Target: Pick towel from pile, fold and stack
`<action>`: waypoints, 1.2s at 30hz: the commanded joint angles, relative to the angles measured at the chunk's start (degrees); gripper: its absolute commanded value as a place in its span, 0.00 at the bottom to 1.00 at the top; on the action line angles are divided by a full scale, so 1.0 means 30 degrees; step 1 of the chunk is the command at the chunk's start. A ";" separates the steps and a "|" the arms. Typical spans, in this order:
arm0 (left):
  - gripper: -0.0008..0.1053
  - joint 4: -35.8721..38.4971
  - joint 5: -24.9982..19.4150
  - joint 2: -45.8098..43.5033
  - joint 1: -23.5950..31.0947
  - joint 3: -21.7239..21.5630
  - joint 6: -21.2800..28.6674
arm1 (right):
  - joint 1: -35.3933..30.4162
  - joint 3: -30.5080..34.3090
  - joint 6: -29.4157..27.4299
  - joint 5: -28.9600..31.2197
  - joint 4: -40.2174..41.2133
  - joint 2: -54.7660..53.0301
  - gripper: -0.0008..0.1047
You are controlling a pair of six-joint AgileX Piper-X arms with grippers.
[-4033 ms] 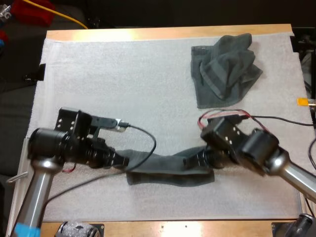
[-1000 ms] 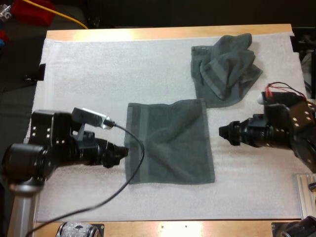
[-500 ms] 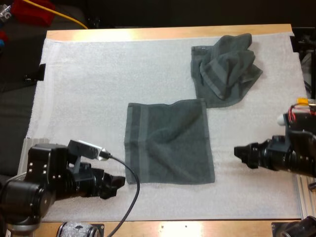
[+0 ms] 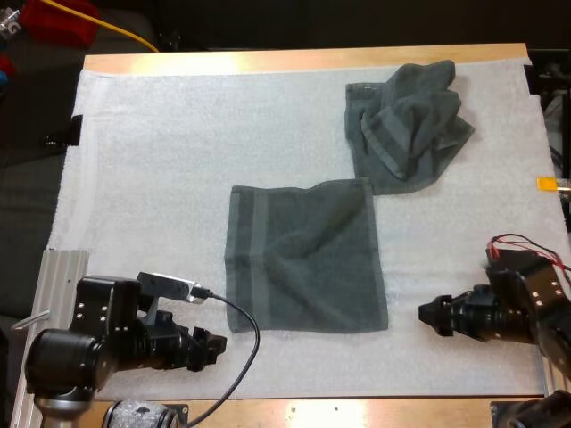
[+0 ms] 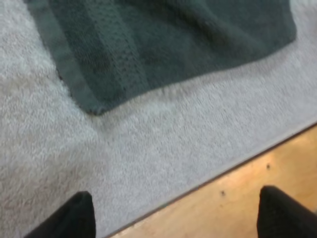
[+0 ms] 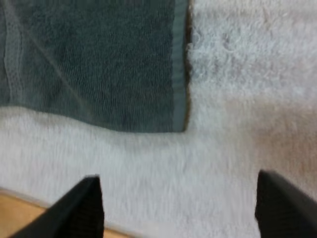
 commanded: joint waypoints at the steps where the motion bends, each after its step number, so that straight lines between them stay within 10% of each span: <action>1: 0.62 -0.0794 -0.0202 -0.0060 0.0014 0.0235 -0.0387 | -0.0007 0.0313 0.0465 -0.0410 -0.1067 0.0203 0.61; 36: 0.62 -0.1845 -0.0202 0.1553 0.0014 0.1008 -0.1096 | -0.0007 0.3722 0.2625 -0.5990 -1.1593 1.0179 0.61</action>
